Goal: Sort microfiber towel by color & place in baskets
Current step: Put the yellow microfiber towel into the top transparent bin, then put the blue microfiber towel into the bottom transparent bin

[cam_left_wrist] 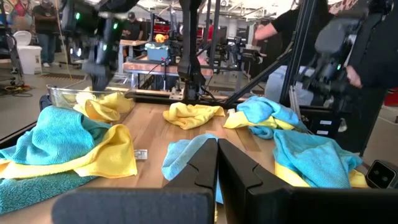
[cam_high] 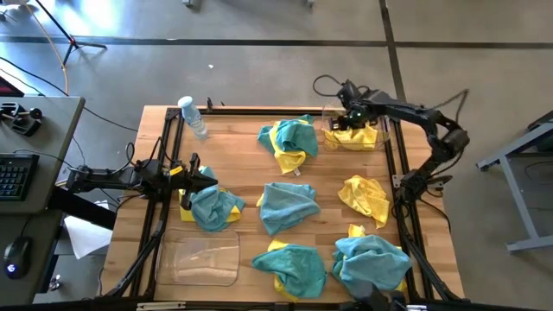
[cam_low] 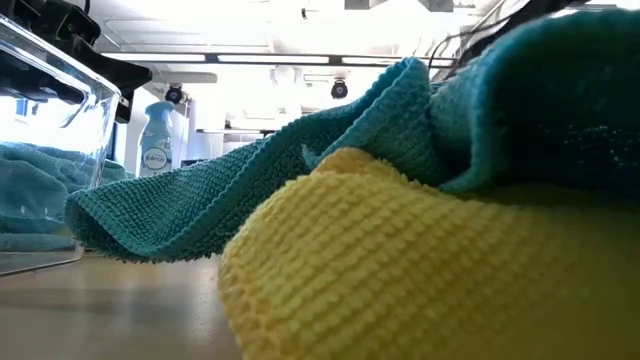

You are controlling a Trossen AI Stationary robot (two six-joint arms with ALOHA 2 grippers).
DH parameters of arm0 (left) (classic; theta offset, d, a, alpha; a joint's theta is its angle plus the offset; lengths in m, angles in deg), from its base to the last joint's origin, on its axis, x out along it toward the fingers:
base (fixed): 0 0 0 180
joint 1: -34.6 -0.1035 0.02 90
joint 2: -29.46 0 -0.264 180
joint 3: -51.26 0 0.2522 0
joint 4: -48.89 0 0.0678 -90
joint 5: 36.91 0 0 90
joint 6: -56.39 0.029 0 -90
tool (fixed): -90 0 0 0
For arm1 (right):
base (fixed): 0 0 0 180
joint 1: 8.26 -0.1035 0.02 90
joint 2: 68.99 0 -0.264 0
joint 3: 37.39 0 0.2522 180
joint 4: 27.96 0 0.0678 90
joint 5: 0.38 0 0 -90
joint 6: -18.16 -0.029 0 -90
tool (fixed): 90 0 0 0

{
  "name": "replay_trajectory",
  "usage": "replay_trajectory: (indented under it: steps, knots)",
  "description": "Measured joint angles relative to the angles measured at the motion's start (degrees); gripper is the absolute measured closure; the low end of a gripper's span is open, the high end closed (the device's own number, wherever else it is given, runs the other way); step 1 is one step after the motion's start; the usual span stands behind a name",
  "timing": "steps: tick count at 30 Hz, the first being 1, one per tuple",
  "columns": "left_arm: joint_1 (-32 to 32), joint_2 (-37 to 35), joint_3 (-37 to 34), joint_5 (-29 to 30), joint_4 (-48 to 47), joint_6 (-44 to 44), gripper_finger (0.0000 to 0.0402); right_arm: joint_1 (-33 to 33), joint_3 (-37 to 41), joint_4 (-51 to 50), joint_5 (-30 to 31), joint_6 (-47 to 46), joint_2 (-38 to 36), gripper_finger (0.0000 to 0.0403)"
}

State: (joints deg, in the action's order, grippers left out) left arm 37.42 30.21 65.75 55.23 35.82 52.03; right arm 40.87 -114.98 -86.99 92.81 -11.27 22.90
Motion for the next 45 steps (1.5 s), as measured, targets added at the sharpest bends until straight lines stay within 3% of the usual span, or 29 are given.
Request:
replay_trajectory:
  steps: [9,16,21,29,32,38,42,45]
  knots:
    - [0.0,0.0,0.0,0.0,0.0,0.0,0.0401,-0.5,-1.3,-6.0,3.3,-0.1,-11.0,0.0242]
    - [0.0,0.0,0.0,0.0,0.0,0.0,0.0401,-7.3,-1.3,-5.0,8.6,-3.3,-15.7,0.0242]
    - [0.0,0.0,0.0,0.0,0.0,0.0,0.0401,-15.7,-1.3,-5.1,13.4,-6.7,-17.0,0.0242]
    - [0.0,0.0,0.0,0.0,0.0,0.0,0.0401,-31.5,0.0,-10.9,14.6,-13.3,-21.4,0.0255]
    - [0.0,0.0,0.0,0.0,0.0,0.0,0.0401,-39.5,3.7,-11.4,16.6,-19.9,-25.2,0.0276]
    - [0.0,0.0,0.0,0.0,1.5,-1.7,0.0401,-56.7,11.6,-1.7,23.1,-31.6,-31.8,0.0339]
    - [0.0,0.0,0.0,0.5,4.3,-2.5,0.0401,-65.1,14.3,1.2,31.5,-32.5,-32.8,0.0391]
    - [0.0,1.0,1.8,3.4,3.0,-4.4,0.0401,-68.3,15.6,1.1,31.7,-30.7,-32.7,0.0394]
